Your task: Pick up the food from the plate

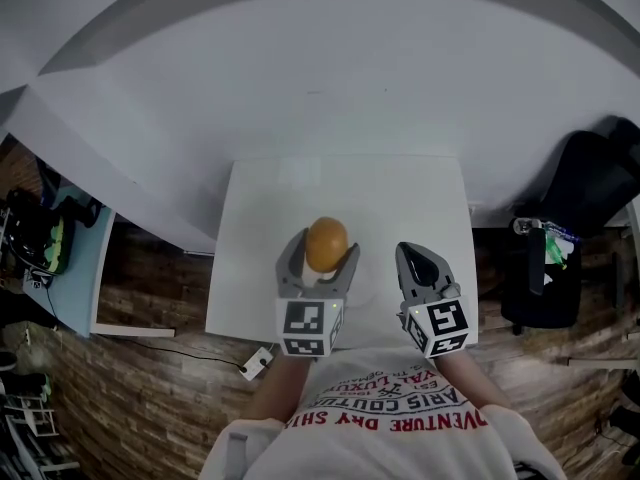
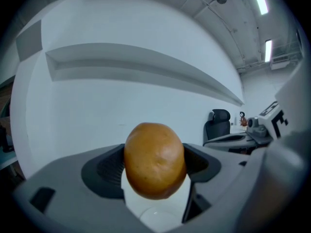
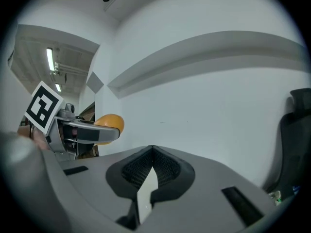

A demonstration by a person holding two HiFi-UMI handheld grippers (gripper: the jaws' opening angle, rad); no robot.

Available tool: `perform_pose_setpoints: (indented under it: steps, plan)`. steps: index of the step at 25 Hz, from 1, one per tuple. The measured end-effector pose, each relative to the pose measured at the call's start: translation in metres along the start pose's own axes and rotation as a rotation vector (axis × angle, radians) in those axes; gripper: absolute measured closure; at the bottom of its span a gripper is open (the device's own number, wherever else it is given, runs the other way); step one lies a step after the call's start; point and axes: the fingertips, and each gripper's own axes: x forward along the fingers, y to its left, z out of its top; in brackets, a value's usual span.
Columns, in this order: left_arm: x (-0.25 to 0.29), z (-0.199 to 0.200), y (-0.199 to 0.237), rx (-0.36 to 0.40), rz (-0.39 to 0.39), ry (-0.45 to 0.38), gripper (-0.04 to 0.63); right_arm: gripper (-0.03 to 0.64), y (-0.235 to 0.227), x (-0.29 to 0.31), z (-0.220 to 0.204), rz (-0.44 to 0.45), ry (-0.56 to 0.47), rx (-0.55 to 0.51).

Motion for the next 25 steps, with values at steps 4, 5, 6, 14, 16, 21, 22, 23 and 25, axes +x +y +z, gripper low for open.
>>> perform_pose_setpoints:
  steps: [4,5,6,14,16,21,22,23,25]
  plan:
    - [-0.001,-0.001,-0.001,-0.011,-0.008,0.002,0.233,0.606,0.005,-0.002,0.004,0.022,-0.015,-0.004]
    - [-0.002,-0.001,-0.001,-0.014,-0.010,0.003,0.233,0.606,0.006,-0.002,0.004,0.021,-0.012,-0.008]
    - [-0.002,-0.001,-0.001,-0.017,-0.012,0.005,0.233,0.606,0.007,-0.002,0.004,0.020,-0.008,-0.011]
    - [0.000,-0.010,-0.006,-0.069,-0.028,0.016,0.233,0.606,0.006,-0.002,-0.009,0.016,0.032,-0.014]
    - [0.001,-0.012,-0.008,-0.081,-0.035,0.023,0.233,0.606,0.006,-0.001,-0.012,0.015,0.046,-0.012]
    - [0.006,-0.016,-0.008,-0.070,-0.044,0.041,0.233,0.606,0.006,0.003,-0.016,0.016,0.063,0.003]
    - [0.008,-0.017,-0.009,-0.068,-0.047,0.045,0.233,0.606,0.005,0.003,-0.017,0.016,0.063,0.007]
    - [0.009,-0.018,-0.009,-0.066,-0.049,0.048,0.233,0.606,0.005,0.004,-0.018,0.016,0.064,0.011]
    - [0.011,-0.021,-0.011,-0.064,-0.055,0.055,0.233,0.606,0.004,0.005,-0.020,0.018,0.067,0.019]
